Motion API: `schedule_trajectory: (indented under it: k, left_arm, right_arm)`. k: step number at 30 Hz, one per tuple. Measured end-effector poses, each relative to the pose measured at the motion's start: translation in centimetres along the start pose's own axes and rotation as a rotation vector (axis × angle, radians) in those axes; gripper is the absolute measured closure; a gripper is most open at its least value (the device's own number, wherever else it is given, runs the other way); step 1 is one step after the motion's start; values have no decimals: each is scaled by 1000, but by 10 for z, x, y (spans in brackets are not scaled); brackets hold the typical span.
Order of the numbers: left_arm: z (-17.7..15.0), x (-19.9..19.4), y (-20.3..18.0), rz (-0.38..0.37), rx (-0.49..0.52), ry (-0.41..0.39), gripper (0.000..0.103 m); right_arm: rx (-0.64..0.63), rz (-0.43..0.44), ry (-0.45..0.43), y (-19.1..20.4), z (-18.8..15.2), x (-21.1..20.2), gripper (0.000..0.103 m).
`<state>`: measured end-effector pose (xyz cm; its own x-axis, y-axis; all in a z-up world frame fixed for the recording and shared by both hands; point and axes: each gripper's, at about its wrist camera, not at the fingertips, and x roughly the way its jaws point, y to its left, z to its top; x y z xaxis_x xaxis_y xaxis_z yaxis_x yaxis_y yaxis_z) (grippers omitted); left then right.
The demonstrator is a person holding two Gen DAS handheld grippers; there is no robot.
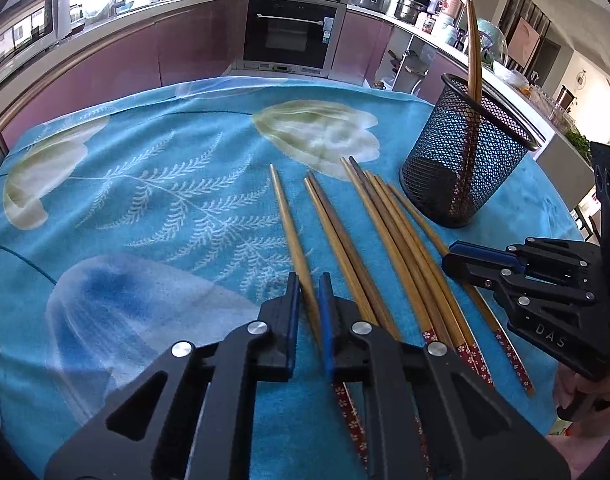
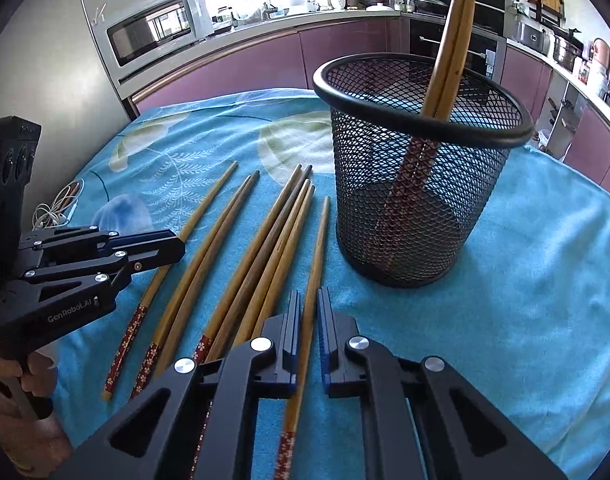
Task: Organize utensils
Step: 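Move the right gripper back and grasp another wooden chopstick, then lift the chopstick upright and lower it into the mesh cup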
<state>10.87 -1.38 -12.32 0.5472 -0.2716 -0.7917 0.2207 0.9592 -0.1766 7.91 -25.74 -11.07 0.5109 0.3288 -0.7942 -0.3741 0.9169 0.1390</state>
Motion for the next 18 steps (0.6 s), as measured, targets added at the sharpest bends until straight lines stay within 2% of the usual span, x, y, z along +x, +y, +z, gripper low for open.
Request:
schedule_trajectory:
  k: [8,18]
  left_arm:
    - [-3,-11,-1,-22,-34,-30,95]
    - [-7,-33,-4,-137,-41,-65,95]
  right_arm:
    - [18,40,-13,-1,0,-9,98]
    - [14,122,-43,2,-2,-28,98]
